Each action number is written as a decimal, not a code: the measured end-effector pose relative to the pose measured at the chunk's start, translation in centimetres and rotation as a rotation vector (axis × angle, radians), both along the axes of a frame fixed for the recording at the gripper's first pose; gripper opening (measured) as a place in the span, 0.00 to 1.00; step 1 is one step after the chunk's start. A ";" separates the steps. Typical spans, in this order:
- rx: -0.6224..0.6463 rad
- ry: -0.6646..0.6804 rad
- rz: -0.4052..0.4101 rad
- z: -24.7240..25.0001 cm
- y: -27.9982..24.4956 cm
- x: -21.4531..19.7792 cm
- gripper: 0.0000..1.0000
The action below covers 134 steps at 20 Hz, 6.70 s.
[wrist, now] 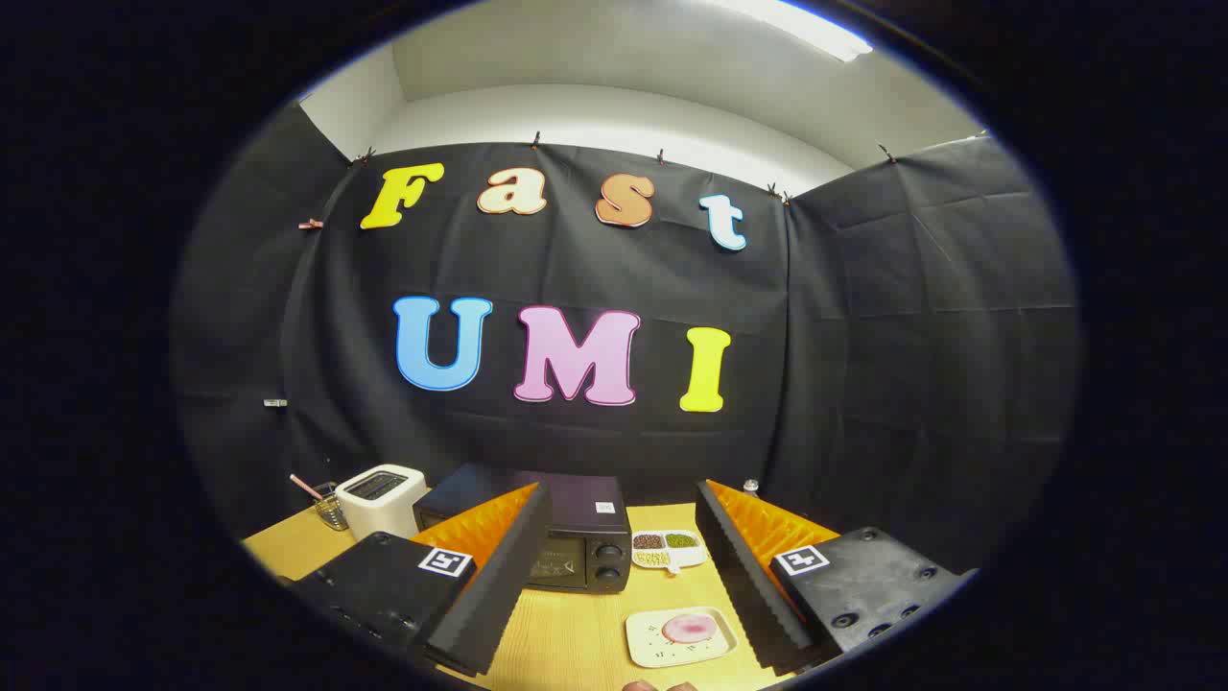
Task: Open the toaster oven, put the food inside, and close the toaster oven door.
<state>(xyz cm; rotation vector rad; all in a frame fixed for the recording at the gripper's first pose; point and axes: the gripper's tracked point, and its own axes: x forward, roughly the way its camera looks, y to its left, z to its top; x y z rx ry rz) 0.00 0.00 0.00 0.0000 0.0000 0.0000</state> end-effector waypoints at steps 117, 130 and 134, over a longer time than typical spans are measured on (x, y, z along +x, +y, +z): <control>0.126 1.040 0.124 -38.5 -15.5 5.8 0.99; 0.104 1.086 0.108 -40.0 -15.8 5.3 0.41; 0.116 1.085 0.093 -40.0 -15.7 5.2 0.26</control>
